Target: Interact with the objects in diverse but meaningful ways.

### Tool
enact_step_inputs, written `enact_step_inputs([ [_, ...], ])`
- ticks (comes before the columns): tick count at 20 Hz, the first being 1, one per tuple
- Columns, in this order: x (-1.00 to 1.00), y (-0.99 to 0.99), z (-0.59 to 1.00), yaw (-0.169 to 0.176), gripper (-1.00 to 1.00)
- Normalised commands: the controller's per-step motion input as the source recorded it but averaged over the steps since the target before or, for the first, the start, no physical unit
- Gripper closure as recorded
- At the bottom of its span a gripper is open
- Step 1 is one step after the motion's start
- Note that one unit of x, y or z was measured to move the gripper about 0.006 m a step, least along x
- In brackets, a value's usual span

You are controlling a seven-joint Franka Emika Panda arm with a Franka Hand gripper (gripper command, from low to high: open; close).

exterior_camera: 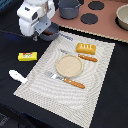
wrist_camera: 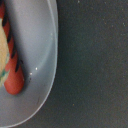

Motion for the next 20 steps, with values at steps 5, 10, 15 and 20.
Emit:
enact_step_inputs([
  [5, -0.29, 0.0, -0.23, 0.044, -1.0],
  [10, -0.26, -0.01, -0.25, 0.03, -1.0],
  [15, -0.25, -0.03, -0.27, 0.027, -1.0],
  [20, -0.24, -0.05, -0.27, 0.027, -1.0],
])
